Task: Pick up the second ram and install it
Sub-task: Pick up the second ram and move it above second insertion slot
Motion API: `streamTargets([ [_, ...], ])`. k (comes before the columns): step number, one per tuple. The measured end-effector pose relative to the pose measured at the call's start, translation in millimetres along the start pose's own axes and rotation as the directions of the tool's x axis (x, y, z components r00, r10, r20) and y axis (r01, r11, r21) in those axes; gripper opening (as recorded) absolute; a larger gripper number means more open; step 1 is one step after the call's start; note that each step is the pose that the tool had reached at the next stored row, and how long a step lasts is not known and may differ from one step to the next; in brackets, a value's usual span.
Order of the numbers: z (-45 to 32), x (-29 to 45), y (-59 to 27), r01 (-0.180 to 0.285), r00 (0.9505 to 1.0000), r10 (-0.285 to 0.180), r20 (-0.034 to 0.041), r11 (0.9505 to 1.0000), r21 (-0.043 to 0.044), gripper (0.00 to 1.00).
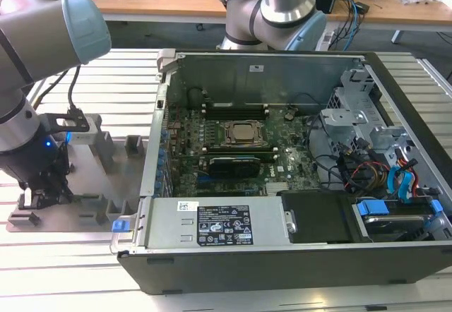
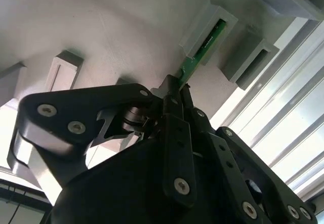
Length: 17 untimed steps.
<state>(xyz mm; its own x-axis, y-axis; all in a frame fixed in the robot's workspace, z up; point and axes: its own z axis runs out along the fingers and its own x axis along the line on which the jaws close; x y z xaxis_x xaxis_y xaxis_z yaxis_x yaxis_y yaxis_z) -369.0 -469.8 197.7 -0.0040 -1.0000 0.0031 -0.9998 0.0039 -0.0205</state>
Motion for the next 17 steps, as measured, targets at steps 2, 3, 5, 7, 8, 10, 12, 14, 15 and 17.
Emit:
streamTargets([
  [2, -0.1, 0.0, 0.0, 0.000, 1.0000, 0.000, 0.0007, 1.0000, 0.0001, 0.14],
  [3, -2.6, 0.1, 0.0, 0.000, 1.0000, 0.000, 0.0005, 1.0000, -0.0001, 0.14],
  [5, -18.4, 0.0, -0.4, 0.000, 1.0000, 0.000, 0.0007, 1.0000, 0.0000, 0.14],
  [7, -37.2, -0.1, -0.7, 0.000, 1.0000, 0.000, 0.0006, 1.0000, -0.0001, 0.14],
  [8, -50.6, -0.1, -1.0, 0.000, 1.0000, 0.000, 0.0006, 1.0000, 0.0000, 0.14],
  [10, -61.5, -0.1, -1.2, 0.000, 1.0000, 0.000, 0.0006, 1.0000, 0.0000, 0.14],
  [12, -77.3, 0.0, -1.6, 0.000, 1.0000, 0.000, 0.0005, 1.0000, 0.0000, 0.14],
  [14, -89.5, 0.0, -1.8, 0.000, 1.0000, 0.000, 0.0005, 1.0000, -0.0001, 0.14],
  [15, -92.7, 0.0, -1.9, 0.000, 1.0000, 0.000, 0.0006, 1.0000, 0.0001, 0.14],
  [17, -104.9, 0.0, -2.1, 0.000, 1.0000, 0.000, 0.0006, 1.0000, 0.0000, 0.14],
])
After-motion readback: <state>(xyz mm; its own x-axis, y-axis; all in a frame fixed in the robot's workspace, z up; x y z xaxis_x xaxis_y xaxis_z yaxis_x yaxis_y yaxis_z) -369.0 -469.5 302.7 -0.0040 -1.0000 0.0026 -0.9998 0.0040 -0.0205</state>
